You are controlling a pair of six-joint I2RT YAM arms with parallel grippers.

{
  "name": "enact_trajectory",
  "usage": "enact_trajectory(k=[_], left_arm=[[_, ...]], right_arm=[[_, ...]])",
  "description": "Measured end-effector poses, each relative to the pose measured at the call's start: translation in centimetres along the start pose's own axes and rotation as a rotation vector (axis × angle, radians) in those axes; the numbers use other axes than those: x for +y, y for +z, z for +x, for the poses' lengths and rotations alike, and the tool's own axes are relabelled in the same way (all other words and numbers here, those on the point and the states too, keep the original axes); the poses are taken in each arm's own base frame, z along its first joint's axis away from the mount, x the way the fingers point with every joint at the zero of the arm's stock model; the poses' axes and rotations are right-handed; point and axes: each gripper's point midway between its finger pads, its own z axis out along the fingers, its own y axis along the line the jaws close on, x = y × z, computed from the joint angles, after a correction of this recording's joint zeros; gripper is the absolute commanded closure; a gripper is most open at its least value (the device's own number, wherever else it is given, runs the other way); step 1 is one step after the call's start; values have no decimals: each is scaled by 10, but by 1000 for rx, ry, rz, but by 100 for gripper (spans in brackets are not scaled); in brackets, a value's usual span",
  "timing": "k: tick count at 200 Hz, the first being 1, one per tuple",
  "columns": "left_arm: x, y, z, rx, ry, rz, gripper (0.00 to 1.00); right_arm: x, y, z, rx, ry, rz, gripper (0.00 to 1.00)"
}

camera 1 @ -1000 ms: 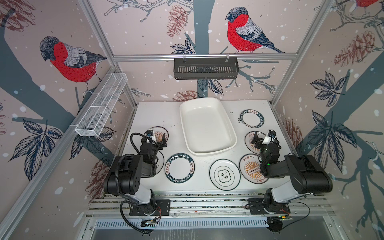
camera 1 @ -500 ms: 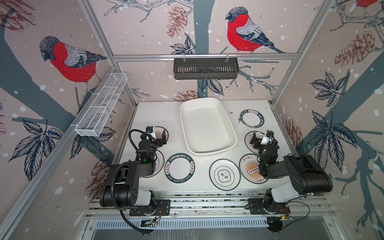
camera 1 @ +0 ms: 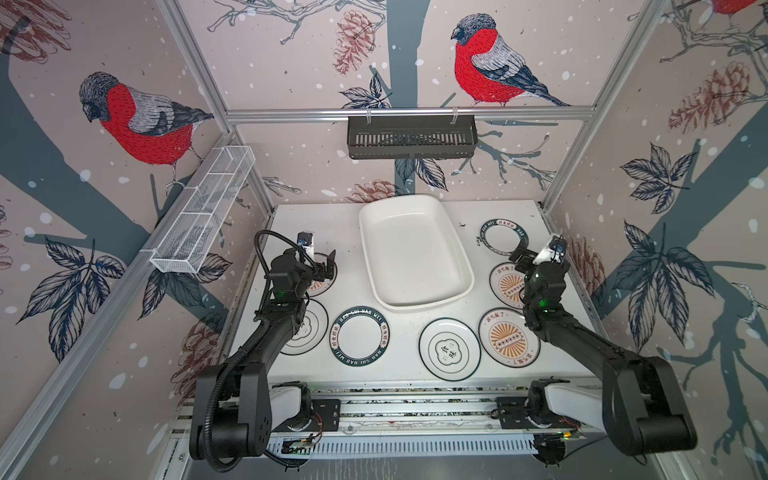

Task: Place the plates into the plastic bin on the countertop
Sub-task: 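Raise both arms and move the right gripper toward the far green-rimmed plate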

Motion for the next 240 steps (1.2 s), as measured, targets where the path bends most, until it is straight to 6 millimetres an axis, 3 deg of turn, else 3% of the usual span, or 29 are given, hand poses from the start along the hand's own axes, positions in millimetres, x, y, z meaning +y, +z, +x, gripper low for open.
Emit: enact_trajectory(k=[27,63,100,118,141,240], left_arm=[[-2,2,-21,42,4,36,1],[-10,6,-52,98,4,121,2],[-24,6,-73,172,8,242,2],[-32,3,-71,222,-5,296,2],[-39,-1,-64,275,-19,335,2],[-48,-16,-45,331,-23,368,2]], right_arm=[[12,8,-2,137,74,-39,0],[11,-6,45,329,146,-132,1],[20,9,46,412,217,-185,1],[18,20,55,469,245,-177,5],[5,31,73,543,273,-144,18],[-34,70,115,677,371,-54,17]])
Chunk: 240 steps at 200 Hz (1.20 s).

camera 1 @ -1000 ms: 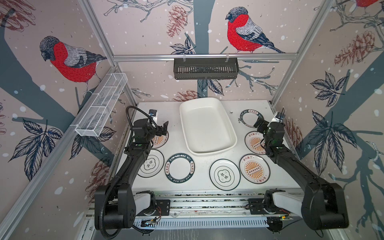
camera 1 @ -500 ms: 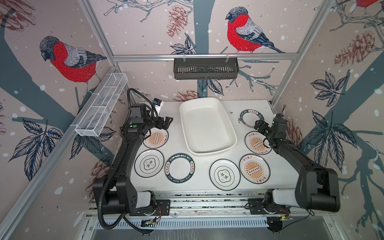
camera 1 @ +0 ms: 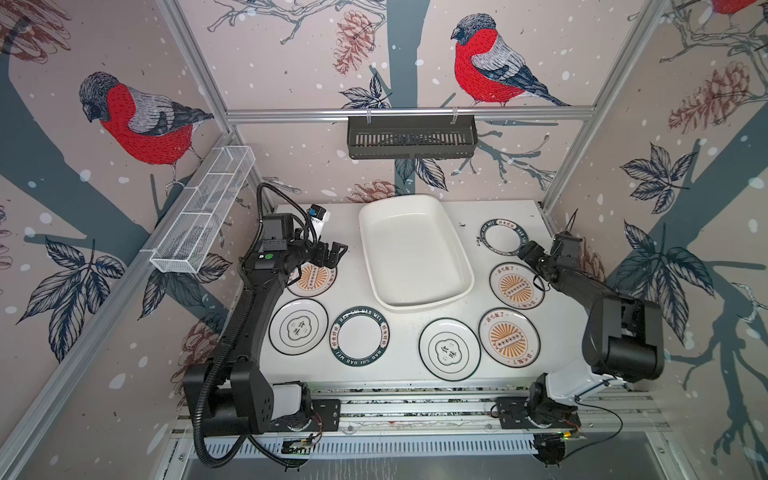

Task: Place the plates into the plastic bin on the countertop
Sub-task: 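Raise both arms and move the right gripper toward the far green-rimmed plate, then lower the right gripper and pinch the edge of the green-rimmed plate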

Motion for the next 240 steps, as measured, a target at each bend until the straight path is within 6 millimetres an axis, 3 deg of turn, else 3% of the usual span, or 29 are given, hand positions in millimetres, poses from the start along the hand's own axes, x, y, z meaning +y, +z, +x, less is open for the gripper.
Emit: enact_trajectory(k=[30,106,140,240], left_arm=[[-4,2,8,13,-7,16,2],[-5,8,20,38,-23,32,2],[-5,12,27,53,-32,36,2],[-3,22,35,82,-31,51,2]], right_arm=[[-3,12,-3,22,18,-13,26],[-11,50,-4,93,71,-42,33],[-17,65,-7,110,95,-55,43],[-19,102,-14,149,183,-110,52]])
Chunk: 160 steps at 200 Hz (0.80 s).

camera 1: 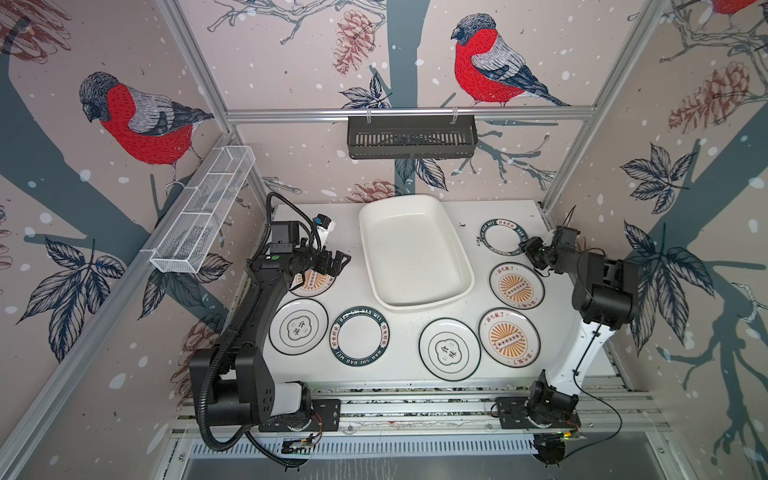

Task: Place the plates into the plastic bin on the countertop
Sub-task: 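Lower the right gripper and pinch the edge of the green-rimmed plate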

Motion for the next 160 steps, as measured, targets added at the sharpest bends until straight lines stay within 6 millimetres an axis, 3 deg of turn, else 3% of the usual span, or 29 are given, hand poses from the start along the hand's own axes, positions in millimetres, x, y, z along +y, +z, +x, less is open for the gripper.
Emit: enact_trajectory(k=[160], left_arm=[[-3,6,3,15,-3,16,2]], right_arm=[[3,17,-8,-10,75,-122,70]])
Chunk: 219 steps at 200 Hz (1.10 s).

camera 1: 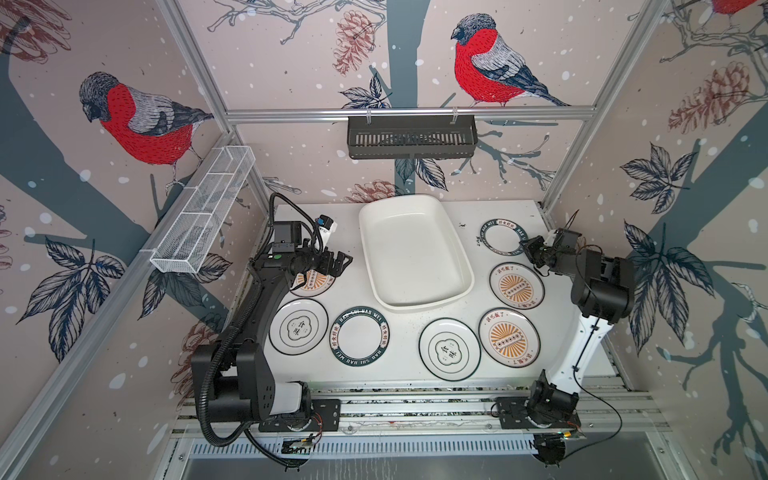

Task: Place the plates into the plastic bin on the countertop
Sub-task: 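Lower the right gripper and pinch the edge of the green-rimmed plate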

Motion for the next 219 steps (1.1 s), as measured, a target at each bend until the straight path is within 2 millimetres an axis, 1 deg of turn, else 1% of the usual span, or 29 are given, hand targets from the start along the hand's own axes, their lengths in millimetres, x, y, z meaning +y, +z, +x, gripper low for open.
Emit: enact_trajectory(k=[15,35,60,86,121,135,146,189,219], left_arm=[[0,0,1,2,0,1,2],[0,1,1,3,-1,2,2],[-1,1,1,3,-1,3,2],[-1,1,1,4,0,4,2],[-2,1,1,3,1,6,2],[-3,1,0,1,1,10,2],[-3,1,0,0,2,12,2],[-5,-2,-3,-9,9,10,2],[-7,-7,-7,-25,19,3,2]], right_arm=[[-1,1,0,0,6,-1,72],[-1,2,0,0,23,-5,77],[-1,2,1,3,27,-6,78],[-2,2,2,6,32,-8,82],[-3,1,5,19,59,-17,90],[0,1,4,18,61,-32,93],[5,0,3,18,63,-60,95],[6,-1,1,13,68,-64,97],[13,-6,-3,1,79,-72,97]])
